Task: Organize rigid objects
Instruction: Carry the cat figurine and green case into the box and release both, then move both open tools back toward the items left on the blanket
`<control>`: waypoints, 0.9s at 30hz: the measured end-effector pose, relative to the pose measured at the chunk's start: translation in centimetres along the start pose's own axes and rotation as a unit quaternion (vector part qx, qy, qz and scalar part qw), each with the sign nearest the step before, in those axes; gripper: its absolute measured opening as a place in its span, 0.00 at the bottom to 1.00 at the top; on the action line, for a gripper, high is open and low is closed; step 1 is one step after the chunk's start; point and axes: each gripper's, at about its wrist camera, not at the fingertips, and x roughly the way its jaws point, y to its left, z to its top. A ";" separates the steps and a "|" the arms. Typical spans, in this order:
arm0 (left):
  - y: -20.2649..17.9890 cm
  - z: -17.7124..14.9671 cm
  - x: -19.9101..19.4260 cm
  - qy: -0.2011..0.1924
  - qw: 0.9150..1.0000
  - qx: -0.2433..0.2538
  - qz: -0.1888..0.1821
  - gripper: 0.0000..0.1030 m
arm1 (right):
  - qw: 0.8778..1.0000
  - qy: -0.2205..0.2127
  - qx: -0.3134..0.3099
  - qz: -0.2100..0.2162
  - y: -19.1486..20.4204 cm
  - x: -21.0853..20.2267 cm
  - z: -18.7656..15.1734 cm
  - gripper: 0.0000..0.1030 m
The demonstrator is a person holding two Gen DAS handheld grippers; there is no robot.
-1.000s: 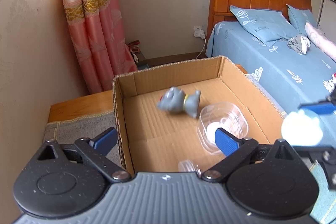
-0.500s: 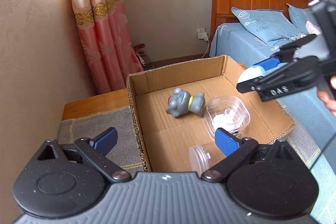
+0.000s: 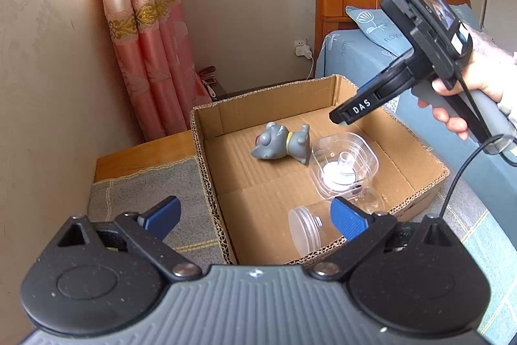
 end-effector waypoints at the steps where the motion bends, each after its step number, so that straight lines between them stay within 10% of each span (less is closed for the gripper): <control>1: 0.0 -0.1 0.0 0.000 1.000 0.001 -0.001 0.96 | 1.000 -0.001 0.000 -0.002 0.0 -0.2 0.1 0.80; 8: -0.2 -0.3 -0.3 0.001 1.000 0.001 0.000 0.96 | 0.999 -0.032 0.003 0.009 -0.2 -2.4 -0.1 0.99; 27: -0.5 -3.9 -5.0 -0.010 0.999 -0.027 0.019 0.97 | 0.997 -0.065 0.013 0.036 1.4 -10.9 -7.6 1.00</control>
